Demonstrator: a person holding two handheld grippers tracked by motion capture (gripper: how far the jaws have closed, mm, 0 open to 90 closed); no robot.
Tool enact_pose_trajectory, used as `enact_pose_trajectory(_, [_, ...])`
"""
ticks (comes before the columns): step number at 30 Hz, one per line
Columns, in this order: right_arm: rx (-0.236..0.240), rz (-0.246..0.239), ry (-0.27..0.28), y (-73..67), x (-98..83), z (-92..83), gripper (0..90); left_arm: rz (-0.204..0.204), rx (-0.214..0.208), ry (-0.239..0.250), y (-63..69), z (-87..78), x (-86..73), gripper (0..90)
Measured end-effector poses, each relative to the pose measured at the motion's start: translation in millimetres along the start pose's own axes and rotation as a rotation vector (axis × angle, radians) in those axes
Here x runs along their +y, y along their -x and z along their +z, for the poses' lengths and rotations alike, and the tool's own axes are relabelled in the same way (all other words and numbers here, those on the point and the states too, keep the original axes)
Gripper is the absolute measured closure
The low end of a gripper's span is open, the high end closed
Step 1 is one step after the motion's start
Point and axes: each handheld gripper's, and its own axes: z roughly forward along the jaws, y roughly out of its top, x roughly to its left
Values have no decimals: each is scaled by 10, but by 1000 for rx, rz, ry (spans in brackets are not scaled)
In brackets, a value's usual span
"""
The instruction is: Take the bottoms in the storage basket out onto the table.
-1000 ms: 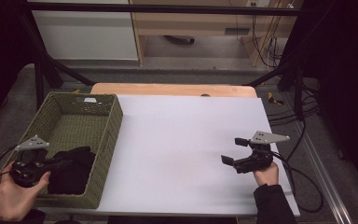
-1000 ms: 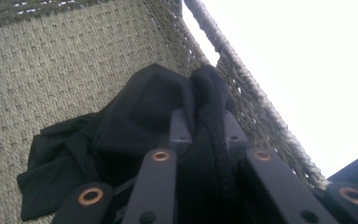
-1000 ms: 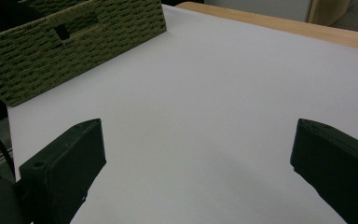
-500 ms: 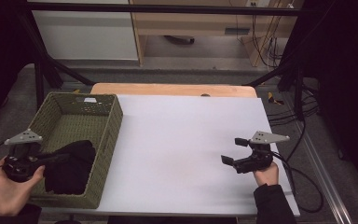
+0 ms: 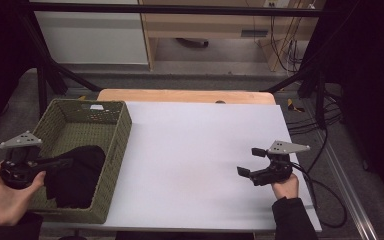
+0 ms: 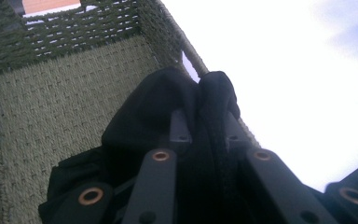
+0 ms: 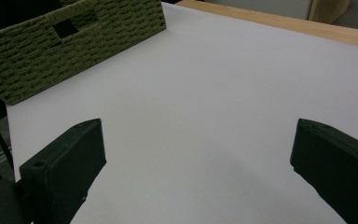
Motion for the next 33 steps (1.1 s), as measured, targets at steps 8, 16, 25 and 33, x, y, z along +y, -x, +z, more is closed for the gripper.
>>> enact_pose_trajectory(8, [0, 0, 2, 1, 0, 1, 37, -8, -4, 25, -35, -75, 64, 797])
enact_pose_trajectory(16, [0, -1, 2, 1, 2, -2, 37, -5, 0, 51, -61, -185, 162, 798])
enact_pose_trajectory(25, [-1, -1, 2, 1, 1, 1, 37, 4, 10, 74, -80, -284, 281, 798])
enact_pose_trajectory(33, [0, -2, 2, 2, 1, 3, 37, 9, 13, 84, -93, -318, 367, 798])
